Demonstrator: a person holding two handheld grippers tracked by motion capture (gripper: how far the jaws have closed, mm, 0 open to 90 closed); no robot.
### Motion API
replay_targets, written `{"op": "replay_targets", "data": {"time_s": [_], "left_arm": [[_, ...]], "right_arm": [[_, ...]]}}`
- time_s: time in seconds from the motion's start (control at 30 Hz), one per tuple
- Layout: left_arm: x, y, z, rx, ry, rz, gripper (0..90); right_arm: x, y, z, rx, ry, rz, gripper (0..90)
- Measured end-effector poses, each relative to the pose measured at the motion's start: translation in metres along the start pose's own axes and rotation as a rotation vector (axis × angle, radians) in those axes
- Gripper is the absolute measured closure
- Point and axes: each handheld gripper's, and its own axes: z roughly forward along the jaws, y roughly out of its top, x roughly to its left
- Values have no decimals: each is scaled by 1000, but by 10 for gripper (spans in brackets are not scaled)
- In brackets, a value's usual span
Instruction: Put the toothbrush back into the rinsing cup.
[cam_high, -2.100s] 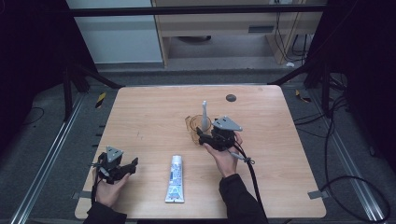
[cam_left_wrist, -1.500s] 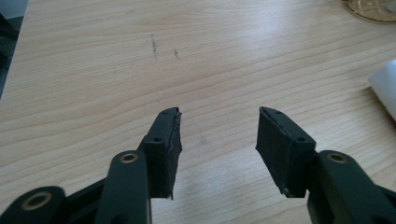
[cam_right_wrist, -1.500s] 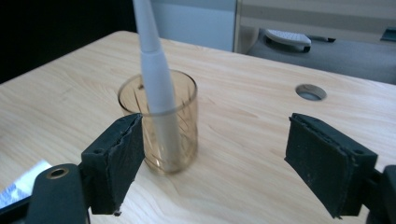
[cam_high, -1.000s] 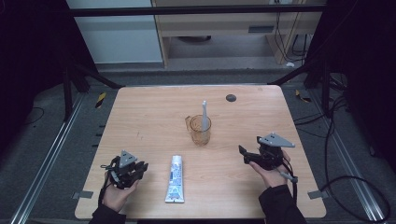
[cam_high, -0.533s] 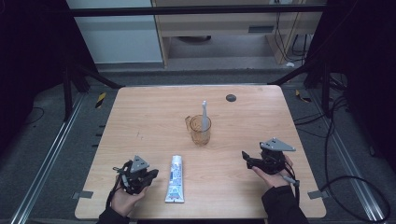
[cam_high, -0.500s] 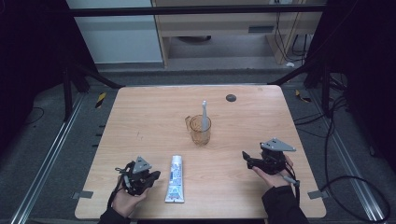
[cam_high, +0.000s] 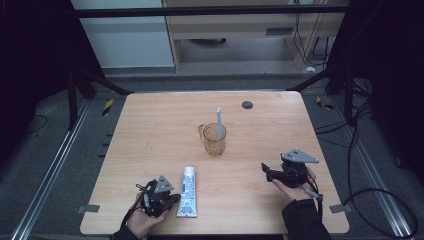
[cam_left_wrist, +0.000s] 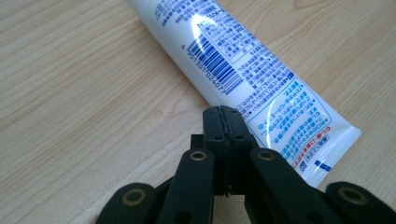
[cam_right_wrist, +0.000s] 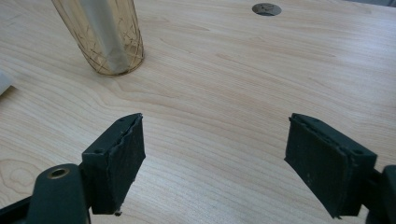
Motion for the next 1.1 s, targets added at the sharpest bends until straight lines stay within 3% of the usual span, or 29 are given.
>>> {"op": "replay_targets", "data": {"time_s": [0.3, 0.57, 0.67, 0.87, 1.1], "left_arm": [[0, 0, -1, -6, -3, -4, 898], [0, 15, -18, -105, -1, -39, 898], [-6, 21, -18, -122, -15, -33, 899], [-21, 31, -5, -108, -63, -14, 899], [-46, 40, 17, -65, -86, 56, 899]], "right_arm": [[0, -1, 1, 6, 1, -2, 190], [0, 0, 1, 2, -1, -2, 191], [0, -1, 1, 7, -3, -4, 191], [-1, -1, 2, 10, -5, -6, 191], [-1, -2, 3, 15, -12, -13, 192]]}}
